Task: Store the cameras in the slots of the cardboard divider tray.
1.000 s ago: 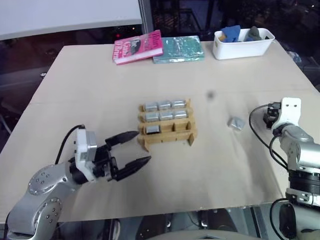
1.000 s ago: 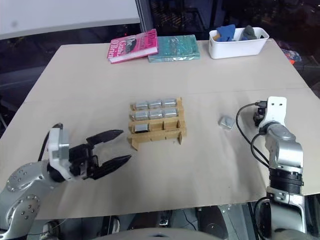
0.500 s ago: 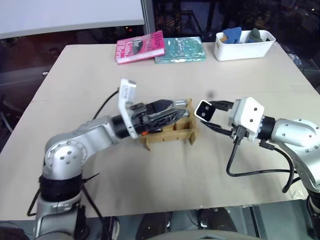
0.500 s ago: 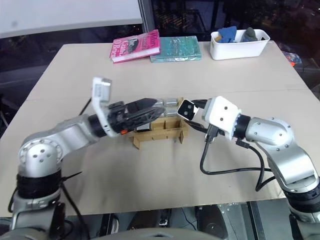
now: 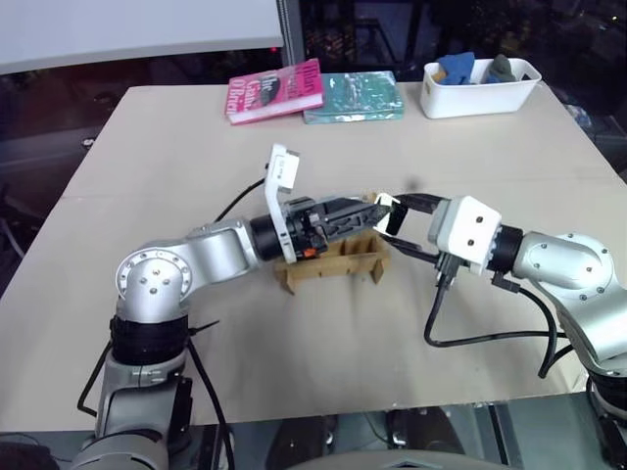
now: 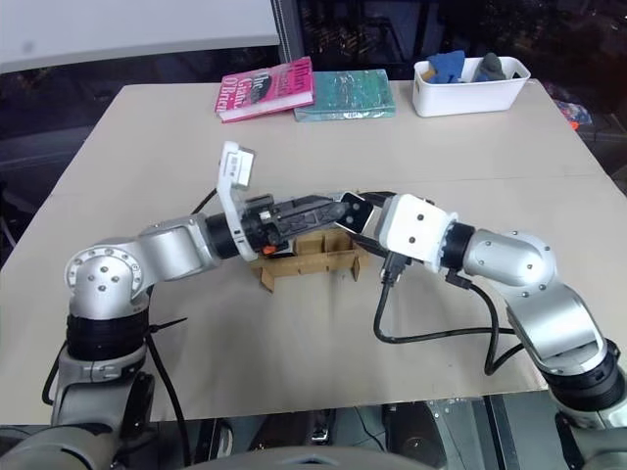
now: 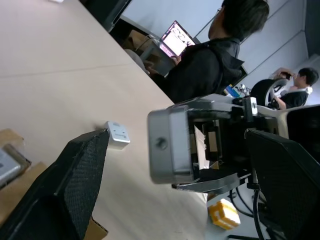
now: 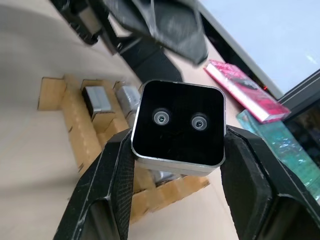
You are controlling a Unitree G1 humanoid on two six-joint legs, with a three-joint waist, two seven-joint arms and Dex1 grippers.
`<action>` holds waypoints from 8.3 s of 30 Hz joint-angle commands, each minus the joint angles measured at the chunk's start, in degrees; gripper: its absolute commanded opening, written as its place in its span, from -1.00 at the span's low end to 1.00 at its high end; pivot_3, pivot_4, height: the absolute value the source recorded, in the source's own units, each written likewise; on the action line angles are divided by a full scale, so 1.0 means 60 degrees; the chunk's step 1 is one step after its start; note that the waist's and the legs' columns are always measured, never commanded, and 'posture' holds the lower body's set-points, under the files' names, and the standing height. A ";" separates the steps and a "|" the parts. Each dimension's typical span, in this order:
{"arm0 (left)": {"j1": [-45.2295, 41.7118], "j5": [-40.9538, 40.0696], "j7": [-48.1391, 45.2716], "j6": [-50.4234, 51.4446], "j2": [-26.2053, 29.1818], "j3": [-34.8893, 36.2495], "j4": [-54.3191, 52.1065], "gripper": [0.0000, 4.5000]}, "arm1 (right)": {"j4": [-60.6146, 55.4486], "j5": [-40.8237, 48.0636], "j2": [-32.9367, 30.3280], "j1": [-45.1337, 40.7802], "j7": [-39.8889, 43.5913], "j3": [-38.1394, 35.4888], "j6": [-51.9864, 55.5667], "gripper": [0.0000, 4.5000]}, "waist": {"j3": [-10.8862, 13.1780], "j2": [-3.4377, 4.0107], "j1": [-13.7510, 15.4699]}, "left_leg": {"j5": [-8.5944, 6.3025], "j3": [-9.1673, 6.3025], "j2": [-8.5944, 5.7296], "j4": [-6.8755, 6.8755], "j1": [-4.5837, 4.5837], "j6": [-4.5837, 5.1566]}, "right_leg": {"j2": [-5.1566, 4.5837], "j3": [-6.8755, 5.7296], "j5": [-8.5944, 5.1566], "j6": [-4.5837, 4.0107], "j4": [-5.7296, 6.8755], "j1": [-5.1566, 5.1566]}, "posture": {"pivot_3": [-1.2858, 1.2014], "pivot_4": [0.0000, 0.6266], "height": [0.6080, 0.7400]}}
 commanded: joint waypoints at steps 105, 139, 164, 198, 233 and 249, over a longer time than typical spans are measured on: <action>0.4269 0.7921 -0.7836 -0.3942 0.0549 0.2296 -0.2969 0.89 | 0.1263 0.0314 0.3848 0.1834 -0.8009 -0.2111 0.5795 1.00 | 0.0008 -0.0014 0.0065 | -0.0009 0.0008 0.0000 0.0007 -0.0011 0.0012 | -0.0015 -0.0001 -0.0005 0.0009 0.0011 -0.0009 | 0.03 -0.52 1.00; 0.4109 0.6619 -0.6314 -0.3358 0.1008 0.1803 -0.2846 0.93 | 0.1192 -0.1209 0.5466 0.1846 -0.8278 -0.2407 0.5248 -0.02 | 0.0006 0.0005 0.0031 | -0.0008 0.0011 -0.0014 -0.0011 0.0004 0.0012 | 0.0036 0.0006 -0.0006 0.0007 0.0005 -0.0007 | 0.03 -0.52 1.00; -0.0396 -0.0508 -0.0268 0.1114 -0.0001 -0.0091 0.0036 0.93 | -0.1813 0.0758 0.0194 0.1628 -0.0801 -0.0664 0.0381 -0.02 | 0.0027 -0.0011 -0.0015 | -0.0008 -0.0003 -0.0009 0.0006 0.0006 0.0012 | -0.0004 0.0004 -0.0006 0.0015 0.0003 0.0008 | 0.03 -0.52 1.00; -0.3034 0.8180 -0.8731 -0.3916 0.1064 -0.3387 0.3762 -0.68 | -0.3226 0.4683 0.0569 0.7212 -0.0514 -0.6056 0.1040 1.00 | 0.0034 -0.0010 0.0150 | 0.0001 -0.0004 -0.0020 -0.0013 -0.0006 -0.0001 | 0.0027 -0.0009 -0.0008 0.0017 -0.0017 0.0011 | 0.03 -0.52 1.00; -0.1764 1.0224 -1.0669 -0.5165 0.0614 -0.1742 0.2781 0.84 | -0.3104 0.5056 -0.0135 0.7502 -0.1020 -0.6009 0.0700 1.00 | 0.0035 -0.0014 0.0113 | -0.0039 0.0005 0.0004 0.0023 -0.0020 0.0069 | 0.0014 0.0001 -0.0008 0.0018 -0.0008 0.0008 | 0.03 -0.52 1.00; 0.5785 0.8563 -0.7333 -0.5009 0.0718 0.3693 -0.1867 0.94 | 0.0489 0.4445 -0.0779 0.6439 0.1070 -0.5608 -0.0278 1.00 | 0.0026 -0.0017 0.0211 | -0.0022 0.0002 0.0001 0.0015 0.0002 0.0036 | -0.0038 -0.0009 -0.0007 0.0015 -0.0018 0.0029 | 0.03 -0.52 1.00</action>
